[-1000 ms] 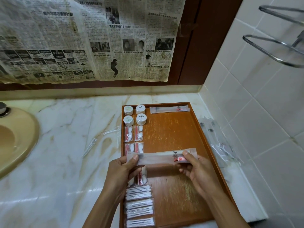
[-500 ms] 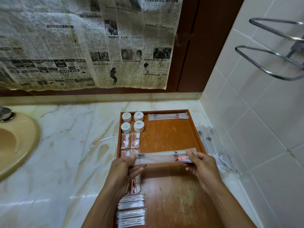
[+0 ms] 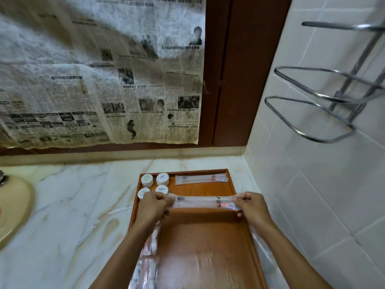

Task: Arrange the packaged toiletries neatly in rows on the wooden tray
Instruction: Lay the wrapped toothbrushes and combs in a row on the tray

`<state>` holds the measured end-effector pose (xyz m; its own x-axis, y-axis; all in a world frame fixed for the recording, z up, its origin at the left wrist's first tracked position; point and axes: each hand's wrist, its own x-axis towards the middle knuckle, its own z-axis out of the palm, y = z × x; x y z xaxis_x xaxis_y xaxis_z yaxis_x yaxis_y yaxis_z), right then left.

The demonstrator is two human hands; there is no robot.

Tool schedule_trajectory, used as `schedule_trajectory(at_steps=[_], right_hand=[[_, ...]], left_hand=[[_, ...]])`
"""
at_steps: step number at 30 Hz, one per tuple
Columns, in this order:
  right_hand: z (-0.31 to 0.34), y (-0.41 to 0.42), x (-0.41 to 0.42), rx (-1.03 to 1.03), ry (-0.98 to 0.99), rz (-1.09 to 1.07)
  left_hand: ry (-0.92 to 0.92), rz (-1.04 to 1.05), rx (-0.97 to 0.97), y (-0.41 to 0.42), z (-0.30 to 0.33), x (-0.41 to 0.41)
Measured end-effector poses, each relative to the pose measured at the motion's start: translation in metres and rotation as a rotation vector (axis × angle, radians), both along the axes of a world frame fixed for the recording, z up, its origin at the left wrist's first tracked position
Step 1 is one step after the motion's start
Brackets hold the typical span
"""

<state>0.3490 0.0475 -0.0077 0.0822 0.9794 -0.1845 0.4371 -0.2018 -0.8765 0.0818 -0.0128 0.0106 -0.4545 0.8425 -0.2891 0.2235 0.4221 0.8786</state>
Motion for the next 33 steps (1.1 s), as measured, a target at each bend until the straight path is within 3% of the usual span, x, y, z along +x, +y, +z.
schedule_trajectory(at_steps=[4,14,20,33], right_hand=[[0.0,0.04,0.001,0.05,-0.137,0.034],[-0.018,0.102,-0.014,0.128,-0.576,0.148],[-0.027,0.113,-0.024,0.158,-0.794,0.182],[-0.045,0.119,-0.023,0.227,-0.843,0.192]], left_hand=[[0.328,-0.087,-0.003,0.032,0.002,0.005],[0.77,-0.198,-0.166,0.09,-0.007,0.001],[0.951,-0.232,-0.216,0.111,-0.026,-0.004],[1.051,-0.319,-0.222,0.12,-0.041,-0.005]])
